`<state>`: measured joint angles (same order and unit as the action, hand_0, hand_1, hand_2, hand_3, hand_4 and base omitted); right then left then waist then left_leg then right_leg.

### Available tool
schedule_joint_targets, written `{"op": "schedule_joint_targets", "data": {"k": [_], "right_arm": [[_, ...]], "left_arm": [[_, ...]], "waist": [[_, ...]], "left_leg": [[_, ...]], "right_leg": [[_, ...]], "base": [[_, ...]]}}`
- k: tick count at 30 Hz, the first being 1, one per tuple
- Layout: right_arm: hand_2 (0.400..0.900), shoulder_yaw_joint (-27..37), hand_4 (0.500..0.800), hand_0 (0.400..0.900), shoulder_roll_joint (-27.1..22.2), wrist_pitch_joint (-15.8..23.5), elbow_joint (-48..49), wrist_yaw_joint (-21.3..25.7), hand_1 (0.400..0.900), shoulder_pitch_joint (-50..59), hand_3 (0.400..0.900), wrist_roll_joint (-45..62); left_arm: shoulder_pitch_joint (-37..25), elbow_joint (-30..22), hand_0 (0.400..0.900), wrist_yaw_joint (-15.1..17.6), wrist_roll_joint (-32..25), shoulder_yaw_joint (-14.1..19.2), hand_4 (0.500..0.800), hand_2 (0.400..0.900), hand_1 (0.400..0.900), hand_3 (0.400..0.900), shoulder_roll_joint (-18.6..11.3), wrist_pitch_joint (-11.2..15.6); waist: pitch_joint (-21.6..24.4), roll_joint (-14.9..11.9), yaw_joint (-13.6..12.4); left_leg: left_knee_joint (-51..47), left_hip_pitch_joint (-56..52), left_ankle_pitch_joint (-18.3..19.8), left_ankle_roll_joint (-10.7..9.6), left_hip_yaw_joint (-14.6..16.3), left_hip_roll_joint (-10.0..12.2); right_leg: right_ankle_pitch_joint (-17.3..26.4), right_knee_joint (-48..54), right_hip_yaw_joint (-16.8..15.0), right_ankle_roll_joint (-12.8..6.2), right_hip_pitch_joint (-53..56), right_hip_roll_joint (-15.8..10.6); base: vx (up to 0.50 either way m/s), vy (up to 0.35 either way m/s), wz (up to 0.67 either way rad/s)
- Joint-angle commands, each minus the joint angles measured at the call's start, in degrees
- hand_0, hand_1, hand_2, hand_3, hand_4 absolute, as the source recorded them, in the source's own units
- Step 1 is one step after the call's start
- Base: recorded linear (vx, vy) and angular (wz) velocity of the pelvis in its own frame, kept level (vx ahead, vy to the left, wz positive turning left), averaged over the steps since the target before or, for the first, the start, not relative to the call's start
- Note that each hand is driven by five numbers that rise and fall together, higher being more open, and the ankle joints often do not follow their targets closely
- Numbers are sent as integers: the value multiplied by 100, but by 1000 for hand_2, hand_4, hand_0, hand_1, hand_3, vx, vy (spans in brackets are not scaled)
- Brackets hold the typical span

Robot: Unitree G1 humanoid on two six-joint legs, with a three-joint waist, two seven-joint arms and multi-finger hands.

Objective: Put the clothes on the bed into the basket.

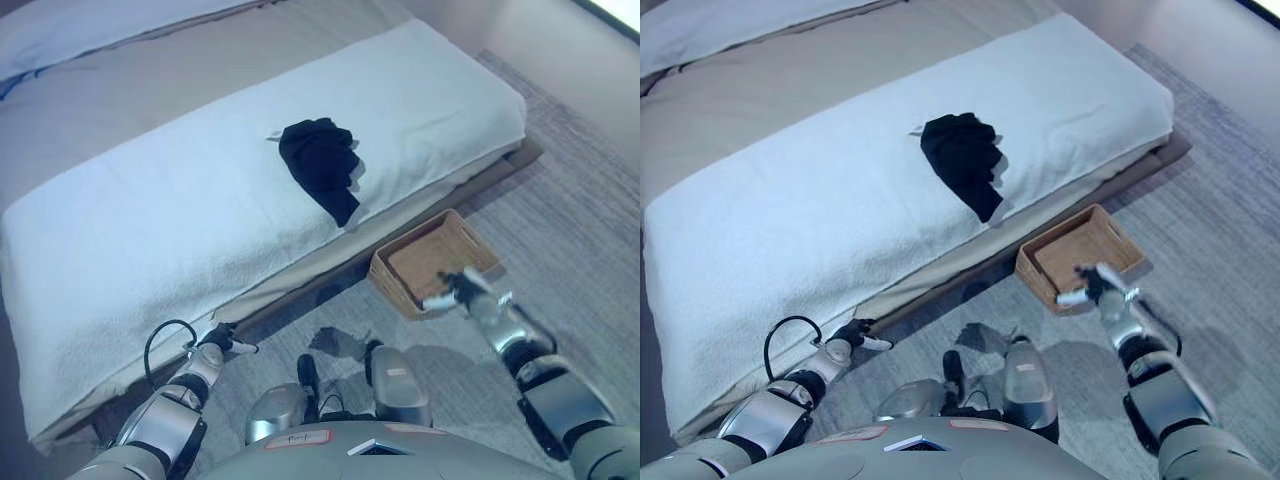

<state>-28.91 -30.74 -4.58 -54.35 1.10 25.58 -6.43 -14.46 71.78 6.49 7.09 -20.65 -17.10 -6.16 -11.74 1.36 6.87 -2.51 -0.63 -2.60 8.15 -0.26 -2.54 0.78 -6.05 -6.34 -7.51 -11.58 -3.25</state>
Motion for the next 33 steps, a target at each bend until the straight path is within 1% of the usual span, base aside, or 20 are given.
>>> {"op": "schedule_joint_targets", "data": {"k": [1,2,3,4,5,8,10,12,14,15,18,19,21,22,23,24,26,27,30,33], "right_arm": [[900,-187,800,900,25,70,-329,464,900,1300,900,-150],[900,-59,800,900,-24,34,-255,475,900,1241,900,-160],[900,-2,800,900,-82,71,-102,589,900,1234,900,-143],[900,-4,800,900,-83,70,-100,589,900,1231,900,-143],[900,3,800,900,-127,80,-31,627,900,1287,900,-121],[900,-58,800,900,-133,80,276,718,900,1487,900,-31],[900,-157,800,900,-167,59,490,736,900,1515,900,-137],[900,-168,800,900,-190,22,540,808,900,1492,900,-195],[900,-239,800,900,-142,-42,611,889,900,1626,900,-278],[900,-251,800,900,-126,-64,513,926,900,1703,900,-298],[900,-350,800,900,-122,-139,111,1065,900,1976,900,-368],[900,-394,800,900,-157,-166,-12,1130,900,2153,900,-389],[900,-477,800,900,-225,-191,-314,1182,900,2493,900,-410],[900,-507,800,900,-184,-194,-425,1216,900,2636,900,-398],[900,-564,800,900,-47,-205,-601,1261,900,2746,900,-444],[900,-688,800,900,75,-253,-1021,1359,900,3082,900,-526],[900,-749,800,900,107,-257,-1212,1405,900,3281,900,-537],[900,-893,800,900,183,-331,-1770,1445,900,3617,900,-637],[900,-1091,800,900,84,-382,-2182,1436,900,4102,900,-744],[900,-1259,800,900,-203,-423,-2652,1458,900,4532,900,-883]], "left_arm": [[-201,40,900,179,36,-356,800,900,900,900,-70,78],[-130,101,900,224,27,-297,800,900,900,900,-54,51],[32,160,900,257,39,-268,800,900,900,900,-23,72],[36,158,900,257,39,-268,800,900,900,900,-23,72],[116,156,900,270,26,-250,800,900,900,900,-21,48],[292,190,900,335,-56,-236,800,900,900,900,29,28],[325,267,900,358,-76,-203,800,900,900,900,95,-41],[366,294,900,406,-136,-138,800,900,900,900,164,-84],[380,318,900,482,-202,-119,800,900,900,900,185,-111],[371,353,900,507,-227,-98,800,900,900,900,177,-125],[443,464,900,557,-209,-128,800,900,900,900,146,-148],[460,496,900,586,-216,-140,800,900,900,900,115,-149],[446,523,900,608,-211,-199,800,900,900,900,83,-144],[385,537,900,609,-168,-275,800,900,900,900,110,-141],[385,555,900,614,-125,-345,800,900,900,900,132,-141],[412,548,900,648,-104,-460,800,900,900,900,152,-134],[396,526,900,669,-130,-507,800,900,900,900,153,-102],[349,504,900,726,-170,-628,800,900,900,900,147,-67],[281,454,900,743,-212,-776,800,900,900,900,117,-15],[400,346,900,725,-200,-972,800,900,900,900,95,69]], "waist": [[210,-174,-94],[201,-218,-59],[293,-236,-16],[296,-230,0],[354,-193,18],[432,-29,85],[463,103,158],[409,184,165],[302,200,58],[294,187,5],[329,71,-146],[293,87,-171],[205,212,-197],[180,286,-210],[178,334,-233],[173,487,-286],[196,554,-338],[236,665,-436],[243,757,-519],[135,1012,-700]], "left_leg": [[88,-705,842,-571,-443,-397],[52,-809,912,-601,-540,-413],[-37,-942,985,-650,-782,-397],[-43,-945,983,-652,-798,-391],[-54,-968,998,-688,-918,-336],[73,-993,1042,-780,-1122,-169],[600,-921,1039,-872,-1070,-92],[1699,-500,664,-1089,-888,-138],[2316,-109,342,-1222,-928,-244],[2233,-5,243,-1225,-905,-168],[1345,429,410,-1053,-1025,28],[987,695,225,-1064,-1007,151],[512,949,-176,-1128,-773,338],[501,954,-157,-1132,-612,348],[517,914,-89,-1117,-630,313],[425,955,-111,-1096,-586,247],[249,974,-179,-1092,-553,265],[32,1016,-275,-1103,-491,304],[-22,1153,-340,-1118,-465,314],[-143,1280,-500,-1165,-489,299]], "right_leg": [[918,716,-480,-117,-504,280],[974,801,-488,-149,-478,320],[1030,712,-716,-106,-392,373],[1022,704,-698,-102,-392,373],[1025,616,-766,-71,-396,381],[833,227,-678,91,-516,478],[594,68,-574,250,-426,521],[460,96,-454,387,-132,492],[384,85,-360,501,39,518],[342,116,-353,545,112,507],[210,239,-481,534,233,394],[165,216,-486,543,210,369],[81,177,-484,580,201,398],[49,161,-485,602,205,418],[23,145,-530,614,191,460],[52,163,-607,626,119,486],[75,183,-643,623,0,498],[103,234,-633,608,-199,488],[115,225,-609,585,-439,480],[148,277,-557,546,-627,445]], "base": [[266,-105,84],[415,-192,130],[326,-157,101],[321,-180,117],[216,-150,75],[342,-225,71],[384,-209,56],[313,-172,39],[228,-170,1],[212,-160,-3],[179,-117,-5],[90,-31,-2],[95,31,-5],[169,51,-27],[203,110,-58],[144,91,-54],[52,70,-30],[35,29,-4],[49,-17,10],[58,-9,14]]}}
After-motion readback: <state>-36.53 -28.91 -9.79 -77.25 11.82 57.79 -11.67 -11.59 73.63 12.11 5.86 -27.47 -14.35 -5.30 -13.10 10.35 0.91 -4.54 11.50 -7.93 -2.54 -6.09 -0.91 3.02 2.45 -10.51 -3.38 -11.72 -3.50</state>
